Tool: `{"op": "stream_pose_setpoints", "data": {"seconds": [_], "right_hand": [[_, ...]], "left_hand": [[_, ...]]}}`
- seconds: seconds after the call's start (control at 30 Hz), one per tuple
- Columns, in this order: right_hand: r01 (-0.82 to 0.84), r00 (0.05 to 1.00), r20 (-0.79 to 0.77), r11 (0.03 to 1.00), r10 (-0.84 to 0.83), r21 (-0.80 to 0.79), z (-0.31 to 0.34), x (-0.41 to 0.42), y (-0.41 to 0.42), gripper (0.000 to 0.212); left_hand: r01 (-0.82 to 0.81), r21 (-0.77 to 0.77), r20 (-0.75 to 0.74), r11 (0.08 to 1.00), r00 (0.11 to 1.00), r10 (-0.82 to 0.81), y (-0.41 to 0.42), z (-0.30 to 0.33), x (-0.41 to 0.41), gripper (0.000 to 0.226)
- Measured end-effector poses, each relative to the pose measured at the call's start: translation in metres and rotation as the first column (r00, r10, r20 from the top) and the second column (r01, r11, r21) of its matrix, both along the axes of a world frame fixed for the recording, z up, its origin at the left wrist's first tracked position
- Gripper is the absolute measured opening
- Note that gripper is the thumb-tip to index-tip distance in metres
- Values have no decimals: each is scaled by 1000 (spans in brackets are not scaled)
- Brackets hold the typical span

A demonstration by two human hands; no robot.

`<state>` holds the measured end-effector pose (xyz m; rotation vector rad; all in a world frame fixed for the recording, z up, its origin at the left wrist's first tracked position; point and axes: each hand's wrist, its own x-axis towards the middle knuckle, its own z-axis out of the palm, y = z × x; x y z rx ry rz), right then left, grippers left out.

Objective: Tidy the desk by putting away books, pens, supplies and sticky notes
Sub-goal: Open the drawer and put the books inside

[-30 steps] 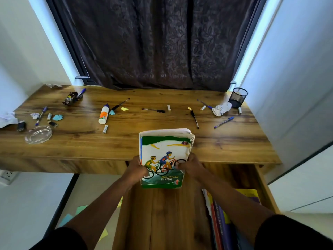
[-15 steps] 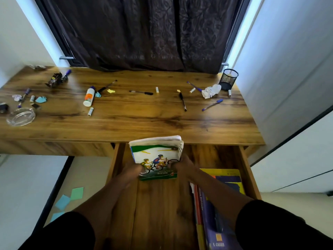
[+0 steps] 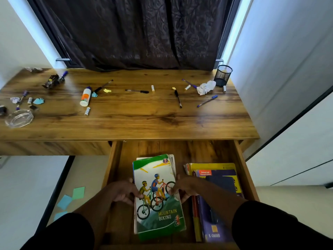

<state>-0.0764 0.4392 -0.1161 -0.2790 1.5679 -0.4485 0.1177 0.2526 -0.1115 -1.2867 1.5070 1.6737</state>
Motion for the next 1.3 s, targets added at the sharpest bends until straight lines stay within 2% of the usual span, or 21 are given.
{"op": "stream_pose_setpoints", "data": {"seconds": [0.1, 0.13, 0.27, 0.4, 0.53, 0.63, 0.77, 0.9, 0.97, 1.17, 1.3], "right_hand": [[51, 998, -46, 998, -49, 48, -6, 8, 3, 13], [52, 998, -51, 996, -48, 69, -7, 10, 4, 13], [26, 989, -145, 993, -9, 115, -11, 12, 10, 53], [2, 954, -297, 993, 33, 117, -13, 15, 16, 52], [-19, 862, -505, 998, 47, 60, -10, 19, 14, 52], [-4, 797, -603, 1000, 21, 30, -11, 21, 8, 70], [46, 809, -588, 998, -8, 50, -14, 24, 2, 71], [53, 846, -533, 997, -15, 57, -15, 23, 1, 105], [74, 858, -512, 995, -32, 61, -14, 24, 2, 113], [15, 847, -532, 998, 19, 58, -11, 24, 4, 113], [111, 889, -451, 992, -75, 53, -10, 24, 12, 102]], "left_hand": [[51, -84, 31, 995, 998, -49, 9, -3, -8, 57], [88, -102, 55, 991, 995, -83, 12, -3, -11, 57], [207, -157, 171, 966, 969, -180, 21, -6, -20, 56], [295, -285, 212, 912, 947, -240, 31, -10, -22, 47], [209, -428, 120, 879, 977, -174, 36, -9, -25, 73], [213, -510, 67, 833, 976, -208, 35, -11, -26, 80], [230, -548, 58, 804, 970, -237, 38, -17, -22, 88], [277, -582, 69, 765, 954, -293, 42, -26, -19, 81], [299, -569, 99, 766, 950, -297, 42, -31, -19, 79], [204, -478, 74, 855, 979, -192, 43, -36, -15, 73], [257, -542, 58, 801, 961, -269, 40, -41, -12, 77]]}}
